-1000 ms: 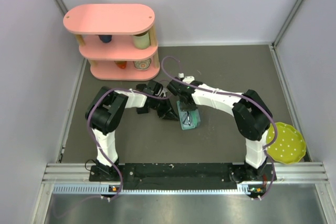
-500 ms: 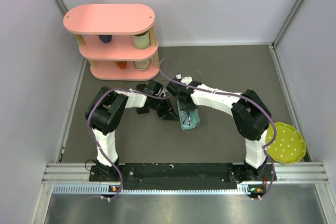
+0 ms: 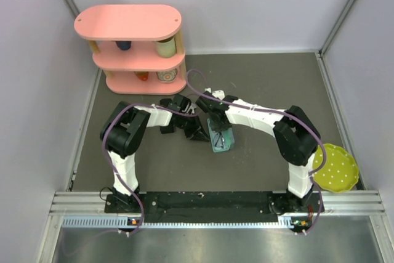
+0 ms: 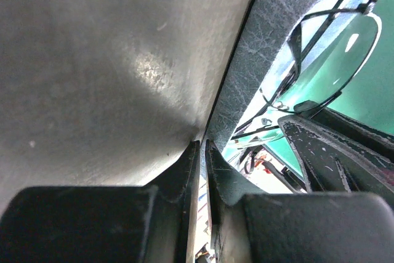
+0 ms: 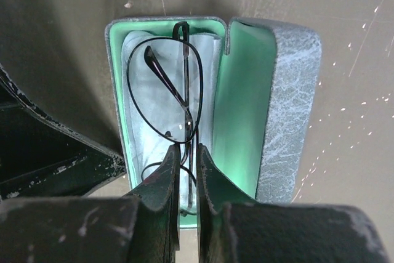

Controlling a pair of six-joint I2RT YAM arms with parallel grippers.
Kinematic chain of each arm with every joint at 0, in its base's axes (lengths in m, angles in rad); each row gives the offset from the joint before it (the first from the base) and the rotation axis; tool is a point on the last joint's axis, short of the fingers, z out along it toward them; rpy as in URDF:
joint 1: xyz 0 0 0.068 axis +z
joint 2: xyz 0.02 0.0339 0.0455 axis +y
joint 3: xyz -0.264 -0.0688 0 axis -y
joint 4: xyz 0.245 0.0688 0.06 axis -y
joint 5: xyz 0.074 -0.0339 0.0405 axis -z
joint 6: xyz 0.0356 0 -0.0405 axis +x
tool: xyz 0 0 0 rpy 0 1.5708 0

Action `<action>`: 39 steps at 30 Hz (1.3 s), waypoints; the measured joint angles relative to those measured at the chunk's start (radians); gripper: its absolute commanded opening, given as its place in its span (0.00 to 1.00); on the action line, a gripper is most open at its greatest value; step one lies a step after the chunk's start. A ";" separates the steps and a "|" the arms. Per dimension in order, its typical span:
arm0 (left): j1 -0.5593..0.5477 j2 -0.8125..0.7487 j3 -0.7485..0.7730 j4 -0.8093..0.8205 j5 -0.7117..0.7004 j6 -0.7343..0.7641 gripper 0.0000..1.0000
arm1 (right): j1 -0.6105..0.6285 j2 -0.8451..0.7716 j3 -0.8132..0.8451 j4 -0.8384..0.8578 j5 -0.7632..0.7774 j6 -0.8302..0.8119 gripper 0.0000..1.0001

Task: Organize the sunglasses
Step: Adjust the sunglasses in the sunglasses case, then close the case with sunglasses at the center of the board.

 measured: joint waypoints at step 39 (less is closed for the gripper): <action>0.000 0.000 0.006 -0.004 -0.004 0.015 0.14 | 0.003 -0.226 -0.004 0.002 -0.031 0.074 0.44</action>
